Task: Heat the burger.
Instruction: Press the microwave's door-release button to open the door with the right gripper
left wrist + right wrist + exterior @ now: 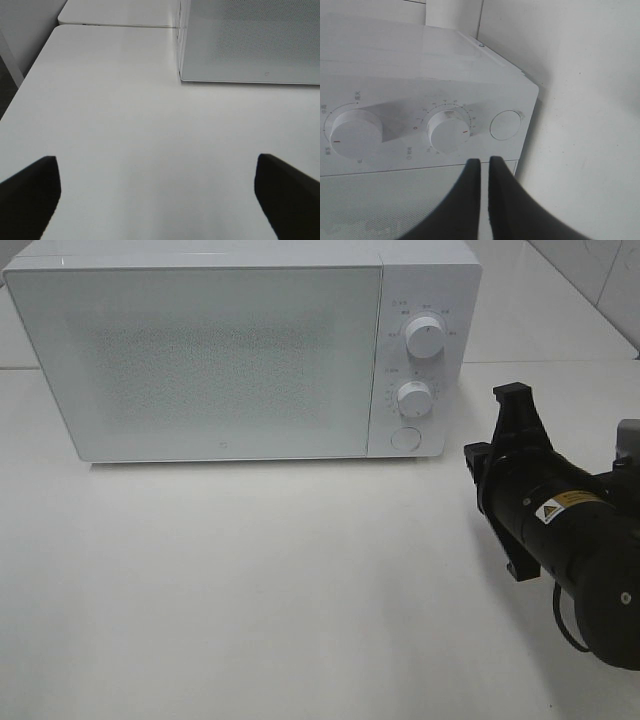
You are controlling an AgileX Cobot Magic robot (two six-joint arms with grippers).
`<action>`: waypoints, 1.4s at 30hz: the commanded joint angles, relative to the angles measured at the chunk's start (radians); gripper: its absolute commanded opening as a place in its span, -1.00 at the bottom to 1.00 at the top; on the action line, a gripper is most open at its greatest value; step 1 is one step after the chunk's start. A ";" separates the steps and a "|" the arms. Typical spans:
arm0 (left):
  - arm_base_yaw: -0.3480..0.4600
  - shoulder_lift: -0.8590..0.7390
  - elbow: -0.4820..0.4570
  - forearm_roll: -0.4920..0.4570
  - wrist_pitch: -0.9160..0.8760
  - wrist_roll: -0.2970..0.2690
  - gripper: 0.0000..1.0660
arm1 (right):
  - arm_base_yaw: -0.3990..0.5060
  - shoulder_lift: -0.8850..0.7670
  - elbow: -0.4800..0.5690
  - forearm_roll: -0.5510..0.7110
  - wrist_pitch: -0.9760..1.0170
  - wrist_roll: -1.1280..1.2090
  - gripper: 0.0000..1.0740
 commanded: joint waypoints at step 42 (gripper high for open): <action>-0.003 -0.020 0.004 -0.002 -0.009 0.000 0.83 | -0.071 0.226 -0.196 -0.116 0.094 0.185 -1.00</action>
